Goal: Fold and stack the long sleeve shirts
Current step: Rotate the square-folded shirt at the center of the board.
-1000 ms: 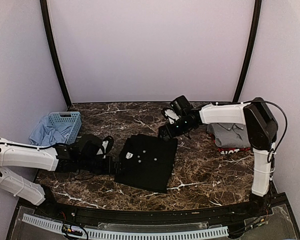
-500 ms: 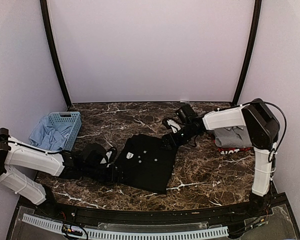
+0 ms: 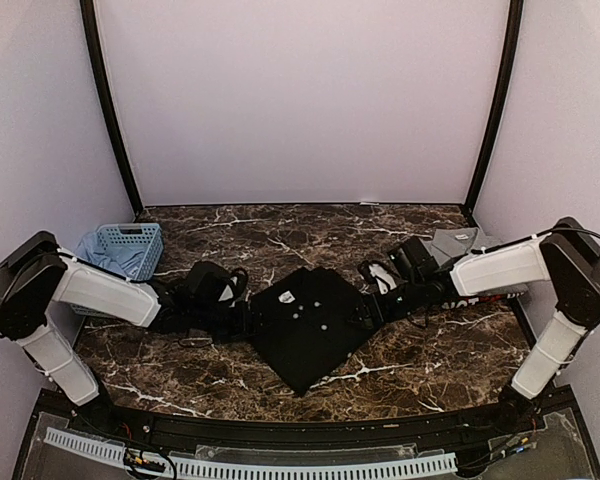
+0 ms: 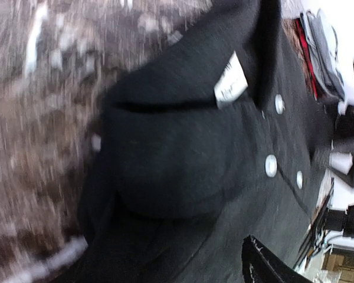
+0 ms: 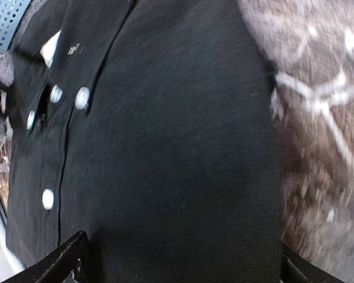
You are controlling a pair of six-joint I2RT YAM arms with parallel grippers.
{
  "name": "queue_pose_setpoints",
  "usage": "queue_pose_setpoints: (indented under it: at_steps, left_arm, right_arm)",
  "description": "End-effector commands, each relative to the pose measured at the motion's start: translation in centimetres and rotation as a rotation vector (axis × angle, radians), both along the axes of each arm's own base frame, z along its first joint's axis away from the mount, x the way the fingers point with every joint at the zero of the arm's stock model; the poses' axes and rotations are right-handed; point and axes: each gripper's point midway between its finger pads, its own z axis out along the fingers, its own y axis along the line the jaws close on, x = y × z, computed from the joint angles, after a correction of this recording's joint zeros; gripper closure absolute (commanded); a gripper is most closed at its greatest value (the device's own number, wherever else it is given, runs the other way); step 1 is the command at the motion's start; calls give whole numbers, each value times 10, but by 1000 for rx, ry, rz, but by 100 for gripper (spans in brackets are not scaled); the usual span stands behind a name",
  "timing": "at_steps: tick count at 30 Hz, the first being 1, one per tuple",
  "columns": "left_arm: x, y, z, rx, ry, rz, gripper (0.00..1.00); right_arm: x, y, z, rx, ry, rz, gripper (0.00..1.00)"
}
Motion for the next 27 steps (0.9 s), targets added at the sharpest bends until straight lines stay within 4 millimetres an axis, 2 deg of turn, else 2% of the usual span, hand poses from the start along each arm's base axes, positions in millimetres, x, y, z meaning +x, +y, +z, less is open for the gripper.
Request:
queue_pose_setpoints:
  at_steps: [1, 2, 3, 4, 5, 6, 8, 10, 11, 15, 21, 22, 25, 26, 27]
  left_arm:
    - [38, -1, -6, 36, -36, -10, 26]
    - [47, 3, -14, 56, -31, -7, 26]
    - [63, 2, -6, 47, -49, 7, 26]
    - [68, 3, -14, 69, -46, -7, 26]
    - [83, 5, -8, 76, -54, 8, 26]
    - [90, 8, -12, 96, -61, 5, 26]
    - [112, 19, -4, 123, -94, 34, 27]
    - [132, 32, 9, 142, -134, 64, 26]
    - [138, 42, 14, 161, -149, 78, 25]
    - [151, 61, 43, 217, -235, 100, 17]
    - [139, 74, 74, 227, -299, 107, 10]
    - [136, 76, 73, 224, -298, 106, 10]
    - [127, 76, 86, 184, -318, 105, 10]
    - [123, 76, 84, 180, -310, 100, 10]
    - [122, 74, 89, 156, -321, 95, 10]
  right_arm:
    - [-27, 9, 5, 44, 2, -55, 6]
    - [-35, 14, 7, 49, -2, -48, 6]
    - [-42, 22, 9, 57, -10, -38, 6]
    - [-49, 27, 9, 55, -12, -31, 5]
    - [-53, 29, 11, 44, -19, -33, 5]
    - [-52, 30, 14, 37, -37, -43, 4]
    - [-50, 20, 19, -7, -55, -78, 2]
    - [-38, 4, 29, -65, -105, -150, 1]
    - [-25, -10, 35, -99, -139, -212, 1]
    - [17, -63, 65, -142, -205, -402, 1]
    - [81, -164, 103, -210, -296, -670, 2]
    - [91, -183, 106, -220, -300, -717, 1]
    - [116, -236, 111, -225, -293, -837, 1]
    - [123, -253, 111, -238, -293, -874, 1]
    - [129, -269, 107, -263, -283, -906, 1]
